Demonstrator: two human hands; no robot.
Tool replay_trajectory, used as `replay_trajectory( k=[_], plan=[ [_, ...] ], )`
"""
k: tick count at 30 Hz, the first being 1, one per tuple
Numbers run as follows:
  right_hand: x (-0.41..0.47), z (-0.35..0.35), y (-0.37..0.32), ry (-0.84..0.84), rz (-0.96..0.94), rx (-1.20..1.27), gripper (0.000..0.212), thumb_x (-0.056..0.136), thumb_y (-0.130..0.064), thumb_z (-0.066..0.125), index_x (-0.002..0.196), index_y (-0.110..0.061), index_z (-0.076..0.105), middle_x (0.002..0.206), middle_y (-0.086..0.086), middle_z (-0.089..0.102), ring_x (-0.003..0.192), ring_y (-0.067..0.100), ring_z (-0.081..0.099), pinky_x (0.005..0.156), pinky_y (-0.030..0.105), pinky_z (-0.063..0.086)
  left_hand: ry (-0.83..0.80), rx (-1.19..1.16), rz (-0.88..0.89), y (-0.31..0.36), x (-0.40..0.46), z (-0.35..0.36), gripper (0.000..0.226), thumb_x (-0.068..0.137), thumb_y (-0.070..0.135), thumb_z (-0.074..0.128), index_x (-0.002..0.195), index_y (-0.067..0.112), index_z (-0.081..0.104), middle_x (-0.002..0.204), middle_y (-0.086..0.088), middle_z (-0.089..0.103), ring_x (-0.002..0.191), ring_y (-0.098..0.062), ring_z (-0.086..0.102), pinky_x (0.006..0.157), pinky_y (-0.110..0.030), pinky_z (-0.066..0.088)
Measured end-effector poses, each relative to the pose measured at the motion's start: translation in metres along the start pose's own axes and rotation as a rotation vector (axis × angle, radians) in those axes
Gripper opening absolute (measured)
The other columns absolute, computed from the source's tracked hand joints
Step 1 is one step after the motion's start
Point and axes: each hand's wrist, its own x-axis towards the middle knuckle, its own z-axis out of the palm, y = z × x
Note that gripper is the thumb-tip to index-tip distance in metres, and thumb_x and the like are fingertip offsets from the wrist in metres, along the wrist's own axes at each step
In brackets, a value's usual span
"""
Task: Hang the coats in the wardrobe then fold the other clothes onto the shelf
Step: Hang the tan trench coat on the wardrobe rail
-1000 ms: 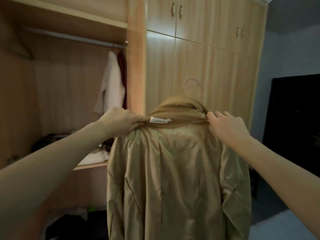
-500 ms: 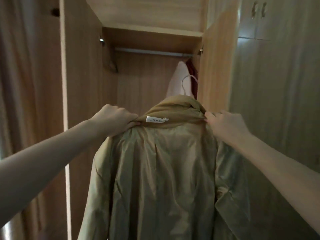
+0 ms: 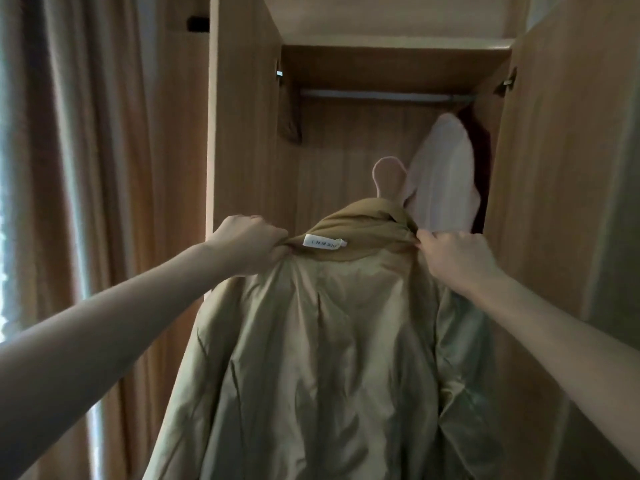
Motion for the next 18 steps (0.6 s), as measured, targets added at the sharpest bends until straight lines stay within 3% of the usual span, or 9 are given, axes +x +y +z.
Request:
replay_trajectory(
  k=[3,8,10,13,15,18],
  plan=[
    [0.015,0.025,0.003,0.031,-0.003,0.034,0.015,0.098,-0.025,0.048,0.094,-0.012,0.056,0.068,0.009,0.064,0.064,0.032,0.065,0.048,0.03,0.029,-0.032,-0.095,-0.032,0.0,0.025,0.021,0.042,0.095,0.055,0.029,0.092,0.025,0.058,0.097,0.004,0.062,0.098,-0.022,0.058,0.07,-0.035,0.04],
    [0.051,0.075,0.018,0.106,-0.054,0.097,0.017,0.095,-0.022,0.055,0.083,-0.011,0.052,0.058,0.011,0.058,0.053,0.032,0.06,0.044,0.034,0.04,-0.158,-0.404,-0.09,0.008,0.076,0.048,0.052,0.095,0.066,0.02,0.081,0.024,0.047,0.083,0.009,0.054,0.085,-0.019,0.054,0.077,-0.043,0.044],
    [0.071,0.097,0.029,0.075,-0.064,0.101,0.019,0.098,-0.027,0.047,0.087,-0.012,0.05,0.064,0.012,0.06,0.059,0.034,0.061,0.05,0.037,0.046,-0.17,-0.486,-0.053,0.012,0.107,0.061,0.042,0.096,0.059,0.033,0.083,0.023,0.049,0.082,0.006,0.055,0.086,-0.023,0.056,0.077,-0.04,0.044],
    [0.095,0.131,0.05,0.115,-0.062,0.101,0.022,0.098,-0.03,0.044,0.091,-0.011,0.052,0.066,0.015,0.061,0.061,0.036,0.061,0.051,0.039,0.047,-0.196,-0.621,-0.028,0.014,0.151,0.072,0.024,0.095,0.039,0.052,0.097,0.021,0.067,0.087,-0.001,0.068,0.09,-0.022,0.063,0.079,-0.033,0.046],
    [0.11,0.154,0.063,0.129,-0.068,0.111,0.023,0.097,-0.031,0.044,0.092,-0.01,0.053,0.065,0.016,0.061,0.06,0.036,0.061,0.05,0.04,0.049,-0.301,-0.897,-0.074,0.018,0.174,0.074,0.019,0.091,0.033,0.06,0.1,0.023,0.074,0.093,-0.003,0.074,0.09,-0.018,0.068,0.083,-0.033,0.051],
    [0.132,0.186,0.073,0.15,-0.07,0.211,0.021,0.094,-0.027,0.051,0.095,-0.007,0.056,0.065,0.02,0.061,0.061,0.039,0.061,0.053,0.04,0.05,-0.513,-1.214,-0.18,0.025,0.204,0.084,0.021,0.082,0.031,0.069,0.087,0.012,0.077,0.089,-0.011,0.075,0.08,-0.022,0.07,0.079,-0.034,0.054]
  ],
)
